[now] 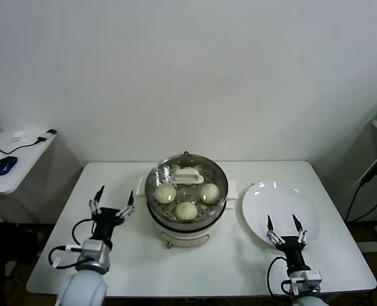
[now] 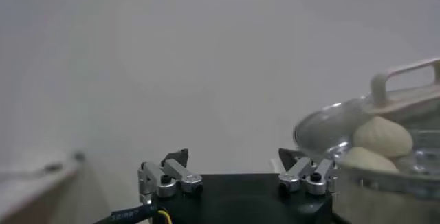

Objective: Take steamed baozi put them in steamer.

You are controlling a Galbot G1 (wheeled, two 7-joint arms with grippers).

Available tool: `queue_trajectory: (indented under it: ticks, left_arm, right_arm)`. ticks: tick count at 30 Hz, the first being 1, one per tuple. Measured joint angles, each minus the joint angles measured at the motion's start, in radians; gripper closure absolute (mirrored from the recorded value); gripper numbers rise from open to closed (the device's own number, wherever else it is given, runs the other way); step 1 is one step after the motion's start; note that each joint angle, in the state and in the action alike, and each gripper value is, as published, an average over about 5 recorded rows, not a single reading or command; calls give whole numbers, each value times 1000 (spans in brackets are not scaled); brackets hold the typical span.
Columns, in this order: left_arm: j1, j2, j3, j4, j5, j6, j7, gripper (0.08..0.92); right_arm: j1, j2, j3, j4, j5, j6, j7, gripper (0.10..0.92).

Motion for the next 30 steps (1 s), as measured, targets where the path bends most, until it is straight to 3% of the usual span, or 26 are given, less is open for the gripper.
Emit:
queue_trajectory:
  ticks: [11,30]
  left_arm:
    - [17,-16,-9,132,-182,-124,23,177]
    - [41,-27,-4,193,-233,-197,32,177]
  right_arm:
    - [-25,-12,8,17,26,-13,-3,203]
    - [-35,-16,7,28,38,-20,-13,203]
